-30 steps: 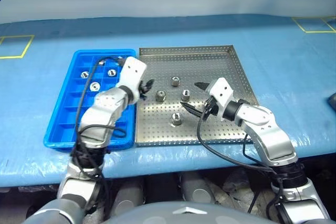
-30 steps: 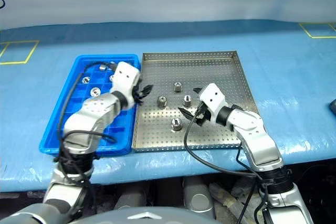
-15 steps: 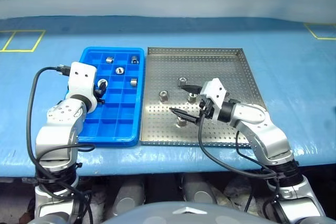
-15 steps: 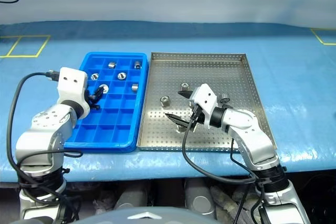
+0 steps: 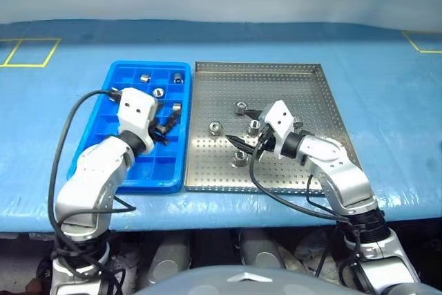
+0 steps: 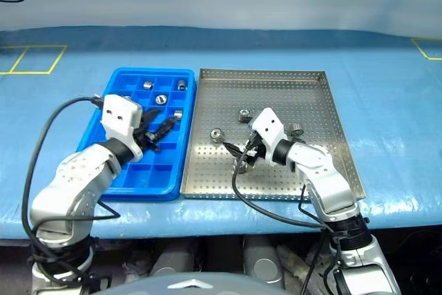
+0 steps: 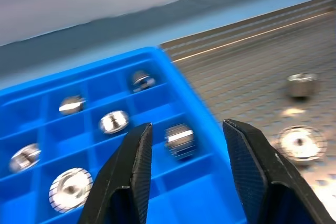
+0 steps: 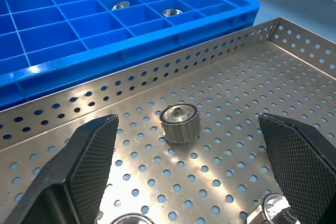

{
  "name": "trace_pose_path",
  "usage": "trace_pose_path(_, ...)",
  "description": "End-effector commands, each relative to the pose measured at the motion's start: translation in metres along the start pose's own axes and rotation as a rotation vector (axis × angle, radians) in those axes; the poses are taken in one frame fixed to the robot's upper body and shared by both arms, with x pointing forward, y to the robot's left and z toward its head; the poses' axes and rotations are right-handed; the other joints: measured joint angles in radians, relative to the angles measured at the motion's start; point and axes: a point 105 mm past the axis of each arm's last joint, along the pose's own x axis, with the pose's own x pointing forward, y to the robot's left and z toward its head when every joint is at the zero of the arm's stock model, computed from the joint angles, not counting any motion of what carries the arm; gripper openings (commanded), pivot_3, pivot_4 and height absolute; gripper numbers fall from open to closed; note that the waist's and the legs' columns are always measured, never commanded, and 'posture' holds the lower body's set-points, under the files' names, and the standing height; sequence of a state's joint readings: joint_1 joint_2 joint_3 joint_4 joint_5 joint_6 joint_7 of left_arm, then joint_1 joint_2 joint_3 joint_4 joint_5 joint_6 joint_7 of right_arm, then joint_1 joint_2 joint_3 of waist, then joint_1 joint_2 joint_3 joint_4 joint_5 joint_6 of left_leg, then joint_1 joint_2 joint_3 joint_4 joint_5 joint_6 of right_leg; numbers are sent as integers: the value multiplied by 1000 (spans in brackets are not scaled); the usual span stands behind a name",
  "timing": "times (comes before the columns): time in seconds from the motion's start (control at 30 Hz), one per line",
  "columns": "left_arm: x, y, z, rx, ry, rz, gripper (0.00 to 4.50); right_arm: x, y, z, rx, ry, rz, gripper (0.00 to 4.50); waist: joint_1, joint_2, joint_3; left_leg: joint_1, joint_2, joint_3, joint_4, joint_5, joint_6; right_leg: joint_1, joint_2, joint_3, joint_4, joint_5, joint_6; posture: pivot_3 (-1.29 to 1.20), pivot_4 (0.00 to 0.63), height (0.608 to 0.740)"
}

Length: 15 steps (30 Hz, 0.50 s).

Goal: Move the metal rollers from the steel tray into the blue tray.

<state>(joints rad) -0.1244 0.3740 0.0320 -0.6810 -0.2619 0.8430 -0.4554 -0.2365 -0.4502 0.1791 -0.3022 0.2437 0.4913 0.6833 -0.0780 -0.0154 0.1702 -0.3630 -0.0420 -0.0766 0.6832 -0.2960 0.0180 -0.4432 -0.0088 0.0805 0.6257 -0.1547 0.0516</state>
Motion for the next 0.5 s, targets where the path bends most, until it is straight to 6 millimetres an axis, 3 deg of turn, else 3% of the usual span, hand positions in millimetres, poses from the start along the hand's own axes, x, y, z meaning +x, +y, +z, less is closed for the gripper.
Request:
trace_pose_path(0.03, -6, -14, 9, 69, -39, -94, 2274, -5, 15, 4, -3, -4, 55, 4500, -2, 0, 0, 0, 0, 0, 0, 0, 0, 0, 1, -1, 0, -2, 3, -113, 150, 740)
trace_pose_path(0.2, -7, -21, 3, 91, -22, -160, 2274, -10, 30, -11, 56, 56, 96, 4500, -6, 0, 0, 1, 0, 0, 1, 0, 0, 2, 3, 0, 0, -3, 5, -117, 150, 740)
trace_pose_path(0.33, -5, -20, -2, 103, -9, -155, 2274, -10, 27, -20, 68, 101, 59, 4500, -13, 0, 0, 2, 0, 0, 1, 0, 1, 3, 3, 0, 0, -4, 5, -130, 150, 740)
trace_pose_path(0.5, -3, -15, -4, 99, -6, -123, 2274, -1, 18, -8, 39, 50, 27, 4500, -19, 0, 0, 2, 0, 0, 1, 0, 1, 3, 3, 0, 0, -3, 5, -131, 150, 740)
